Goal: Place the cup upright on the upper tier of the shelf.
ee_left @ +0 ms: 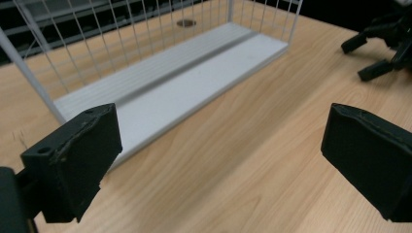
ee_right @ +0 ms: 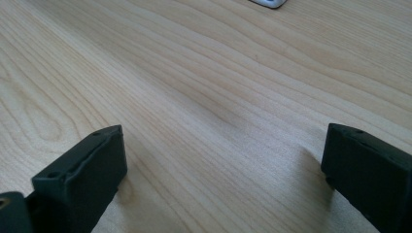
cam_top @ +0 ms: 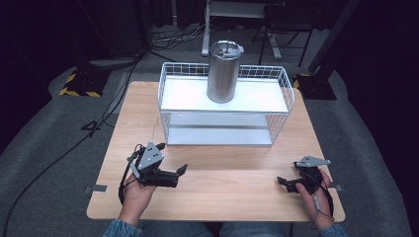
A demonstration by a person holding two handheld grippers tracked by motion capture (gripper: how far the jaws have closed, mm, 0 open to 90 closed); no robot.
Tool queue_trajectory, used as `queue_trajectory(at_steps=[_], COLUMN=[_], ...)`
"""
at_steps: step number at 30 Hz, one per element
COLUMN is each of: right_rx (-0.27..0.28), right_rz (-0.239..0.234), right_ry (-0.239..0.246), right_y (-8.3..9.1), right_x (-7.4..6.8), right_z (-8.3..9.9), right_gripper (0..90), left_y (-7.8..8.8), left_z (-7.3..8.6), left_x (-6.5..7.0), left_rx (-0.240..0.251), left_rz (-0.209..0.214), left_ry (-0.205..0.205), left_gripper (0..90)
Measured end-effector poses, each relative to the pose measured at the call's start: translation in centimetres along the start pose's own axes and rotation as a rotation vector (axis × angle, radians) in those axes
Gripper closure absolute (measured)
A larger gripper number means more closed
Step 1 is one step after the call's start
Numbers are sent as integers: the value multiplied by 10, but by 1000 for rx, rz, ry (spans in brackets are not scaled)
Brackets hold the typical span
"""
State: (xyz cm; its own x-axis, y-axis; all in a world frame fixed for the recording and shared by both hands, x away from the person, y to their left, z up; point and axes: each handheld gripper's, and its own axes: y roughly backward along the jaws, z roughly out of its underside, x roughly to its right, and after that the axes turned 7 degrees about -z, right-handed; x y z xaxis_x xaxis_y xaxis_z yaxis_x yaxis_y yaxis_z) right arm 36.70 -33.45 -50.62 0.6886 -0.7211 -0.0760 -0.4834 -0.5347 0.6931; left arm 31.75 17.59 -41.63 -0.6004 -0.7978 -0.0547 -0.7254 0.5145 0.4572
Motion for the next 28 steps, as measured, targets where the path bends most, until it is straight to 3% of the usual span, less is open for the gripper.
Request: queue_trajectory(at_steps=[4,6,9,12,13,16,20,25,28], right_rx=[0,0,0,0,0,0,0,0,0], right_rz=[0,0,0,0,0,0,0,0,0], right_ry=[0,0,-1,0,0,0,0,0,0], right_y=[0,0,0,0,0,0,0,0,0], right_x=[0,0,0,0,0,0,0,0,0], right_z=[0,0,0,0,0,0,0,0,0], right_gripper=[29,29,30,29,30,29,29,29,29], left_y=[-6,-10,-17,-25,-29,-35,-45,-49,-49], left_z=[19,28,41,51,54,61,69,73,76], left_x=[-4,-5,-7,-10,-12,-12,-10,-9,-10], left_rx=[-35,-61,-105,-158,-208,-270,-344,-366,-352], left_rz=[6,-13,-21,-29,-41,-85,-114,-109,-104], left_ry=[32,19,32,109,122,96,23,23,49], left_gripper=[28,30,30,53,70,89,92,84,76])
